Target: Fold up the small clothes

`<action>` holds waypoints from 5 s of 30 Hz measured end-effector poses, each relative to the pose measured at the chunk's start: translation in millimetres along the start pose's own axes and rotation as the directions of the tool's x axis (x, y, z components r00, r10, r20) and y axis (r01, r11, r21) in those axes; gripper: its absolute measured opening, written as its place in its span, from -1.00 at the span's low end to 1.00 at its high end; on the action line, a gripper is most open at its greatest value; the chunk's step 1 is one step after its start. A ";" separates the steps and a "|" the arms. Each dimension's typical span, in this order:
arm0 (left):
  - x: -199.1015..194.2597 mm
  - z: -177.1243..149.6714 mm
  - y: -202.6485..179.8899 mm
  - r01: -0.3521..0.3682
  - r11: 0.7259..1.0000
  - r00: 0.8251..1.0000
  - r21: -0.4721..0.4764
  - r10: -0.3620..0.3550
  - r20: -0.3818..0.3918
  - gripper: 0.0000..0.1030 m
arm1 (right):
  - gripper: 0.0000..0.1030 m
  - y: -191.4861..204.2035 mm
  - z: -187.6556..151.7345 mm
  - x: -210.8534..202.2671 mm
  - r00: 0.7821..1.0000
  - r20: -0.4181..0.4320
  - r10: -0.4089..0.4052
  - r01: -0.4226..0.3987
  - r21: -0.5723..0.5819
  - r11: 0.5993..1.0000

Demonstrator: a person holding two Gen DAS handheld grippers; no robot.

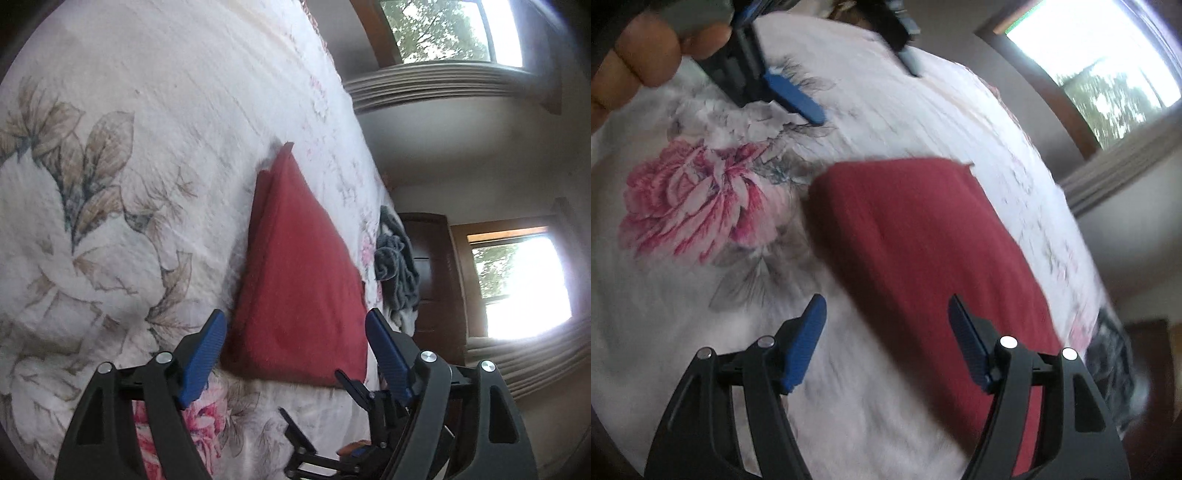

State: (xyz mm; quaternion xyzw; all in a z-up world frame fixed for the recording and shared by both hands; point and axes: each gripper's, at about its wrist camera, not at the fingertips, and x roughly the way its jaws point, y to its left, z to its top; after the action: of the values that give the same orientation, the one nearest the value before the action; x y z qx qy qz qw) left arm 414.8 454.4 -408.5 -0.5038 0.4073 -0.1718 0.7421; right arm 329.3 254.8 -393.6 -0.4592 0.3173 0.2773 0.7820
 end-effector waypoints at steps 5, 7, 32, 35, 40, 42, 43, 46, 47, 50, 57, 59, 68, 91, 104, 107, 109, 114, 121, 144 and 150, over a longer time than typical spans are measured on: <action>-4.3 1.1 7.0 0.022 1.000 1.000 0.010 -0.022 0.000 0.51 | 0.32 17.5 11.6 22.7 0.998 -0.007 -0.059 0.058 -0.107 0.993; -6.5 2.7 10.5 0.034 0.999 0.999 0.008 -0.034 -0.005 0.51 | 0.32 23.8 15.0 33.8 0.996 -0.009 -0.086 0.084 -0.134 0.987; -8.2 18.0 23.5 0.098 0.992 0.995 -0.085 -0.098 0.005 0.51 | 0.31 -8.6 49.9 81.3 0.986 0.001 -0.164 0.163 -0.102 0.981; -2.4 21.4 23.0 0.107 0.990 0.994 -0.093 -0.109 -0.017 0.51 | 0.04 -16.3 53.3 84.2 0.990 0.006 -0.141 0.142 -0.079 0.987; -1.9 30.6 19.3 0.095 0.992 0.995 -0.081 -0.098 -0.031 0.51 | -0.57 -37.6 59.5 89.0 0.996 0.004 -0.092 0.092 0.001 0.996; -0.5 36.5 20.5 0.103 0.990 0.994 -0.095 -0.107 -0.038 0.52 | -0.63 -47.0 60.2 86.1 0.996 0.015 -0.087 0.086 0.031 0.996; 1.0 39.4 22.3 0.104 0.989 0.993 -0.101 -0.108 -0.041 0.53 | -0.65 -53.9 60.9 83.6 0.996 0.023 -0.082 0.081 0.053 0.995; 13.1 53.5 22.7 0.098 0.987 0.991 -0.130 -0.108 -0.075 0.54 | -0.66 -69.9 64.0 78.1 0.996 0.040 -0.082 0.078 0.090 0.993; 18.7 58.8 21.1 0.099 0.986 0.990 -0.131 -0.111 -0.090 0.55 | -0.66 -75.0 65.1 75.8 0.995 0.046 -0.084 0.079 0.102 0.992; 44.3 78.2 19.3 0.076 0.985 0.983 -0.152 -0.100 -0.157 0.55 | -0.67 -91.7 67.3 71.0 0.996 0.056 -0.076 0.067 0.148 0.987; 134.5 112.0 5.4 -0.019 0.994 0.933 -0.103 -0.020 -0.360 0.56 | -0.67 -107.0 64.2 67.4 0.996 0.065 -0.065 0.052 0.195 0.979; 156.6 121.0 1.0 -0.058 0.996 0.917 -0.069 0.026 -0.399 0.56 | -0.67 -107.3 62.4 66.2 0.996 0.068 -0.061 0.046 0.200 0.979; 208.9 148.0 -8.2 -0.175 0.985 0.871 0.004 0.157 -0.466 -0.57 | -0.67 -104.7 57.0 62.3 0.995 0.082 -0.049 0.029 0.229 0.973; 191.0 150.6 -105.3 -0.260 0.934 0.846 0.244 0.342 -0.408 -0.71 | -0.68 -136.6 49.0 16.9 0.991 0.121 -0.061 0.010 0.387 0.922; 198.5 134.6 -184.4 -0.331 0.860 0.806 0.388 0.472 -0.358 -0.71 | -0.69 -181.3 24.6 -16.8 0.986 0.156 -0.059 -0.039 0.559 0.828; 206.0 124.3 -207.5 -0.354 0.834 0.790 0.423 0.509 -0.342 -0.71 | -0.70 -190.8 12.4 -22.8 0.985 0.161 -0.060 -0.049 0.600 0.799; 211.2 116.9 -221.0 -0.365 0.817 0.781 0.446 0.530 -0.332 -0.71 | -0.70 -197.5 3.1 -26.1 0.984 0.166 -0.059 -0.059 0.626 0.777; 229.8 95.5 -259.2 -0.382 0.771 0.756 0.510 0.578 -0.307 -0.71 | -0.70 -215.8 -21.9 -36.0 0.982 0.179 -0.063 -0.077 0.681 0.729; 269.6 62.3 -293.2 -0.387 0.721 0.723 0.575 0.624 -0.296 -0.71 | -0.71 -240.6 -69.2 -40.9 0.979 0.196 -0.054 -0.115 0.754 0.647; 395.1 -38.0 -326.7 -0.421 0.519 0.566 0.744 0.791 -0.231 -0.71 | -0.71 -267.5 -208.7 -24.5 0.941 0.338 -0.016 -0.323 0.911 0.255; 433.1 -64.7 -321.0 -0.446 0.444 0.499 0.777 0.844 -0.196 -0.71 | -0.71 -270.2 -243.0 -12.3 0.931 0.365 0.014 -0.361 0.915 0.182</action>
State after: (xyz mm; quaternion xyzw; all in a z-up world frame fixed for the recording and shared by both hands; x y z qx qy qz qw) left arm 678.2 -12.2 -320.7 0.0645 0.6890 -0.1229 0.7113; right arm 458.5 -79.0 -329.4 0.2210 0.3626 0.1710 0.8891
